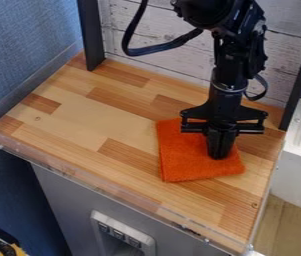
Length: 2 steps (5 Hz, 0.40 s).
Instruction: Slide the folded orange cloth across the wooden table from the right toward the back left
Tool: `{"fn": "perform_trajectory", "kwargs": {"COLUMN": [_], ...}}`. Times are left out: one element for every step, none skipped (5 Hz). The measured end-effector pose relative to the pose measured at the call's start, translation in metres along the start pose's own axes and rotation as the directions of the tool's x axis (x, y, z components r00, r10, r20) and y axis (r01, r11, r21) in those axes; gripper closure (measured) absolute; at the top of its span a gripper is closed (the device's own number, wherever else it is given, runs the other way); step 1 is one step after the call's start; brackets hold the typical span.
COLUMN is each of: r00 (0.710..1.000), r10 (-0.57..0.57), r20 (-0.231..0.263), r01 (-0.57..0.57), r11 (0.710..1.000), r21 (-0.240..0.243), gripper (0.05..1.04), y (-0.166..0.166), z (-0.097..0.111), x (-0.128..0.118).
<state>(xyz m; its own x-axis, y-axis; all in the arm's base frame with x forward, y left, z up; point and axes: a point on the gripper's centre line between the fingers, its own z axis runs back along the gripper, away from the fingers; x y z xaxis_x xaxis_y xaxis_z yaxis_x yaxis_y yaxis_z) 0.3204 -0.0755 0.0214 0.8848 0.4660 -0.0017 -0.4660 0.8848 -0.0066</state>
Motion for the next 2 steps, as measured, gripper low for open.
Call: {"fn": "perform_trajectory", "kwargs": {"r00": [0.998, 0.991], "r10": [-0.061, -0.129], "r20": [-0.002, -0.020], "r01": [0.061, 0.129], "r11": [0.998, 0.992], "r21": [0.002, 0.010], "gripper": [1.021, 1.021], "y": [0.002, 0.023], "z": [-0.001, -0.008], "x": [0.000, 0.004]}}
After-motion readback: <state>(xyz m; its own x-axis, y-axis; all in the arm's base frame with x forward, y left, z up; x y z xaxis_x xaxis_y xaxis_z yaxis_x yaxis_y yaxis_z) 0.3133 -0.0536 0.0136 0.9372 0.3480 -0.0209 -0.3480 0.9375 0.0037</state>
